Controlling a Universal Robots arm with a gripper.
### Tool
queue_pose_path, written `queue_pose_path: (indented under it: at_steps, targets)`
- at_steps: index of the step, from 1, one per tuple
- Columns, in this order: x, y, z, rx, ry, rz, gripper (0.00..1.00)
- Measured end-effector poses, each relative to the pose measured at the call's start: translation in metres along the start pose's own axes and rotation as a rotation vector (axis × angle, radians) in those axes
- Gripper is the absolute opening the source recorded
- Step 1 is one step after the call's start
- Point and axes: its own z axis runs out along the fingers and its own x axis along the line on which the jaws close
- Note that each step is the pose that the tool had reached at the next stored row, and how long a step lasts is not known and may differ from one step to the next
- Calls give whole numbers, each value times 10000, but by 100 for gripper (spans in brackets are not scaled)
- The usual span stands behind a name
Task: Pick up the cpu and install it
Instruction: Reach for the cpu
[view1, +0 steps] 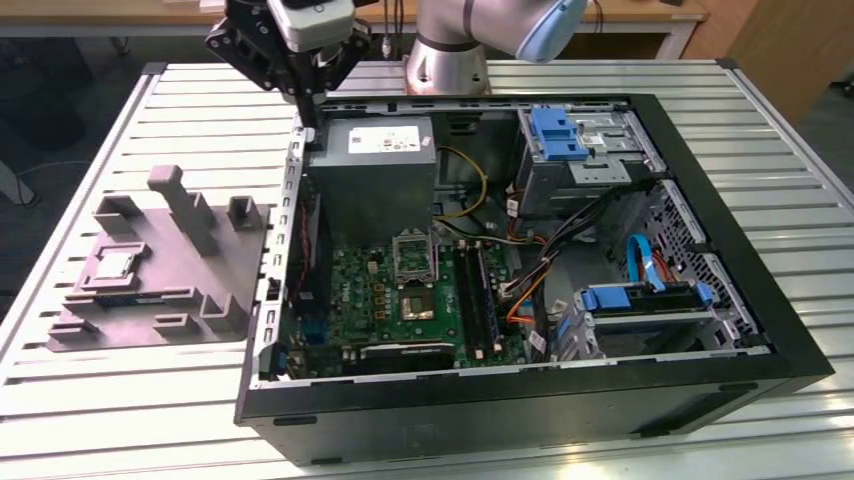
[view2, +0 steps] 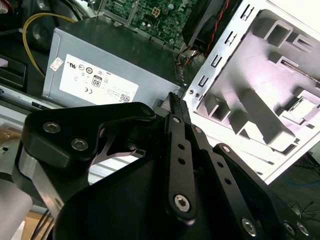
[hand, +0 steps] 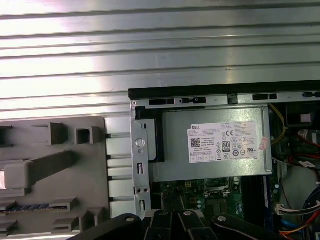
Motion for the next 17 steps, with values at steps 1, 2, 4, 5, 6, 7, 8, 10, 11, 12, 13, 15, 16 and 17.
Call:
queue_pose_path:
  at_steps: [1, 2, 4, 5, 6, 7, 8, 10, 11, 12, 13, 15, 16, 17]
  targets:
    - [2, 0, 1, 0, 0, 0, 11]
    - [4, 0, 1, 0, 0, 0, 11]
    - [7, -1, 2, 1, 0, 0, 11]
    - [9, -1, 2, 0, 0, 0, 11]
    - [12, -1, 3, 0, 0, 0, 11]
    - [14, -1, 3, 0, 0, 0, 11]
    - [15, -1, 4, 0, 0, -1, 11]
    - [19, -2, 5, 0, 1, 0, 11]
    - [21, -2, 5, 1, 1, -1, 11]
    - [23, -2, 6, 0, 1, 0, 11]
    - [25, -2, 6, 1, 1, 0, 11]
    - [29, -3, 7, 0, 0, 0, 11]
    - [31, -3, 8, 0, 1, 0, 11]
    - [33, -3, 8, 1, 1, -1, 11]
